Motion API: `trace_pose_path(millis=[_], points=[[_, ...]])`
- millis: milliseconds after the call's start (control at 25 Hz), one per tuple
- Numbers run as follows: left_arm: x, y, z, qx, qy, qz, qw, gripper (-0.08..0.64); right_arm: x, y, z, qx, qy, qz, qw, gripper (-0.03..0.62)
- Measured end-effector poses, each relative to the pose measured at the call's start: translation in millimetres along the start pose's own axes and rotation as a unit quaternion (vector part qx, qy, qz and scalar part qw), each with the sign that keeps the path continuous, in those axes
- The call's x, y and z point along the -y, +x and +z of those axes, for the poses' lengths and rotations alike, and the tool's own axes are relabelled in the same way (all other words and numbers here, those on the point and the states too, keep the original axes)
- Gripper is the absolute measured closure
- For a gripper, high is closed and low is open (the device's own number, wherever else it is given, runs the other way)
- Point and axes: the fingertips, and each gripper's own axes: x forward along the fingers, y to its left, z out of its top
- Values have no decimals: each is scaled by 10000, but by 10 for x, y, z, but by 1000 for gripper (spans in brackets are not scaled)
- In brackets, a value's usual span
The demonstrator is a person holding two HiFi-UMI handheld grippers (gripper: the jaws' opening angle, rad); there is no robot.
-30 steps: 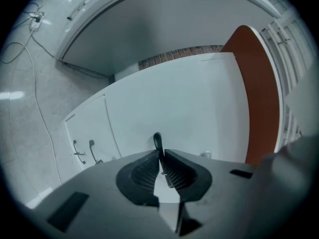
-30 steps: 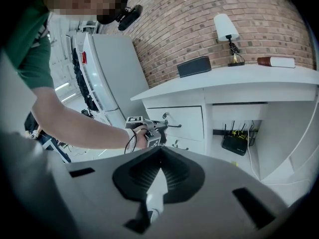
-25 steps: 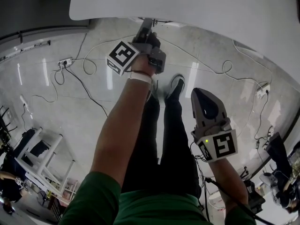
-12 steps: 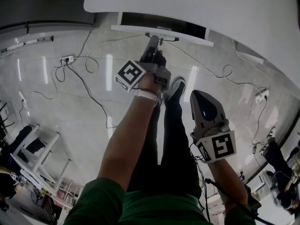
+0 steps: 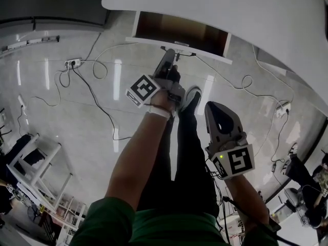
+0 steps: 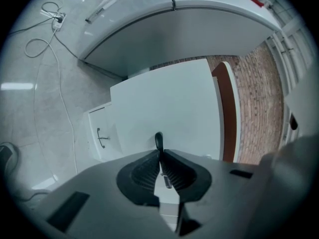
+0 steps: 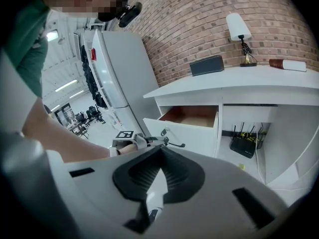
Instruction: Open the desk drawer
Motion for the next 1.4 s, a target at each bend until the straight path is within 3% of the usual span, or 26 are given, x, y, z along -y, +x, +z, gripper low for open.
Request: trace_pose_path(millis=[280,840,1400], points=[[-20,-84,1,69,-65,30,10000,535,-23,3,-2,-77,98,-7,9999,592],[-325,-124,-85,-210,203,458,9985,532,128,49,-73,-151,113,11,9998,592],[-688,-113,-134,-135,23,939,9955,534,126,98,-208,-325,140,114,9993,592]])
